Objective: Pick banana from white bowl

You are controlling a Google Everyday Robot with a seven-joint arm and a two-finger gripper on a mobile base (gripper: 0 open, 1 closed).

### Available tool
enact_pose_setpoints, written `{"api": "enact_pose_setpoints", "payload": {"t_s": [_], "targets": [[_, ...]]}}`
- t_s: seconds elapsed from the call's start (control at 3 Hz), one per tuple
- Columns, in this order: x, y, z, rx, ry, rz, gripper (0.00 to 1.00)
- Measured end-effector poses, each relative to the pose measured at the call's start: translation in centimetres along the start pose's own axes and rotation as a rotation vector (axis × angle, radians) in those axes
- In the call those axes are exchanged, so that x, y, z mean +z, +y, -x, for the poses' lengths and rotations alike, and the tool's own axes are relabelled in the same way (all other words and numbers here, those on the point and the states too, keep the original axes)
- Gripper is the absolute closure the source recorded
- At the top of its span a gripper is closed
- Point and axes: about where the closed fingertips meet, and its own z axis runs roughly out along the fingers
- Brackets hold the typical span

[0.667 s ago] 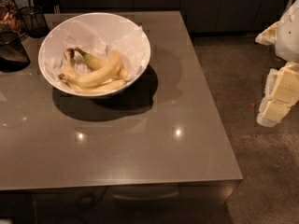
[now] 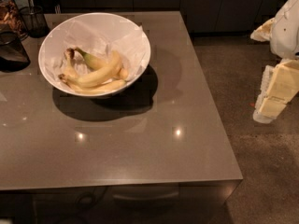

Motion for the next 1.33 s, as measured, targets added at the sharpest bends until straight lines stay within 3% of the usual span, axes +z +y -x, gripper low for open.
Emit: {"api": "enact_pose_setpoints", "payload": {"t_s": [0.67,1.0,1.33], "targets": [[2.0,-2.8,6.4,-0.147,0.005,0.068,0.00],[2.8,-3.0,11.8,-0.272,0.000,0.091,0.00],[2.9,-3.3,12.7,-0.280,-0.015,0.073,0.00]]}}
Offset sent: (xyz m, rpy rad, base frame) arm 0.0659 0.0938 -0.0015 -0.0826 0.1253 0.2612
